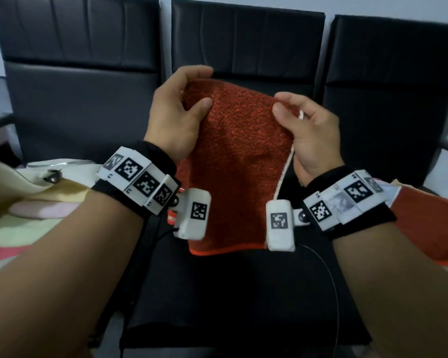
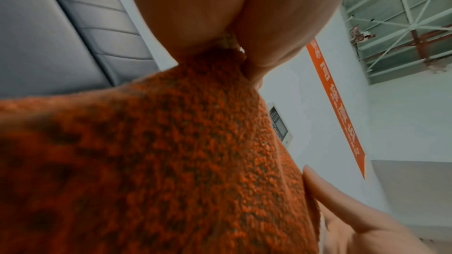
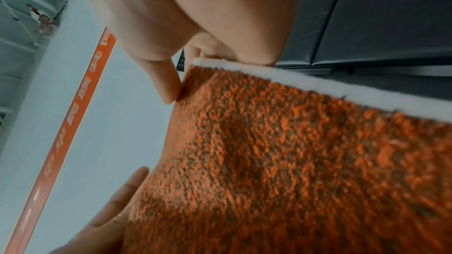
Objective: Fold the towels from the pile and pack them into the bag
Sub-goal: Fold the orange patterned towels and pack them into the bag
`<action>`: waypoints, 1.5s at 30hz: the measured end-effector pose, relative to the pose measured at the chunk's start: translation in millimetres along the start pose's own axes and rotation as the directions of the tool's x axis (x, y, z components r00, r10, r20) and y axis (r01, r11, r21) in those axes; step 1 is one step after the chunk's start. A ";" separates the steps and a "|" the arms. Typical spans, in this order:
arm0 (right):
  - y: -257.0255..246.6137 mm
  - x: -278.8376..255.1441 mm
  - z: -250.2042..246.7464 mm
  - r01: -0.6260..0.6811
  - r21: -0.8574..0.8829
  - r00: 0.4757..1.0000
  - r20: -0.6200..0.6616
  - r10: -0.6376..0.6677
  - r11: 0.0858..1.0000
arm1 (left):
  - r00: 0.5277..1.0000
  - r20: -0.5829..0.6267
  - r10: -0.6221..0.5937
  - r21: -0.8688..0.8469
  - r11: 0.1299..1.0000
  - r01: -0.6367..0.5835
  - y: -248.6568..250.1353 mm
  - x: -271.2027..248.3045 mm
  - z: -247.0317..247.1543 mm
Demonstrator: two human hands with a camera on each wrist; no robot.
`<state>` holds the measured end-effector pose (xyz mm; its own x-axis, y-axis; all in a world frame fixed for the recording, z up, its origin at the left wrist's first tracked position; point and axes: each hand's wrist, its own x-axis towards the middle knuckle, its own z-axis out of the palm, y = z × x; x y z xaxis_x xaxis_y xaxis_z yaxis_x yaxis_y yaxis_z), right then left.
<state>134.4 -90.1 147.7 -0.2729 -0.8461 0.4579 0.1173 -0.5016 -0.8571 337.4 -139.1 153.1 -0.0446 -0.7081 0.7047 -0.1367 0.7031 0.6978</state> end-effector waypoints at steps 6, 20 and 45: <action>17.1 13.0 6.9 0.037 -0.066 0.998 -0.043 -0.040 0.997 | 1.000 0.003 -0.025 0.011 1.000 0.025 -18.6 5.4 3.7; 47.3 22.6 -1.9 0.051 -0.391 0.992 -0.088 -0.093 0.919 | 0.963 -0.113 -0.245 0.050 0.967 0.251 -45.2 2.9 5.5; 11.2 3.4 -11.4 0.138 -0.163 0.982 -0.109 -0.157 0.977 | 0.988 0.133 -0.072 -0.192 0.977 0.097 -13.9 -12.1 -3.8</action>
<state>123.9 -96.5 137.0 -0.3901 -0.7321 0.5584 -0.0791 -0.5776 -0.8125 343.5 -140.1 135.4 -0.1659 -0.7594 0.6291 0.0523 0.6302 0.7746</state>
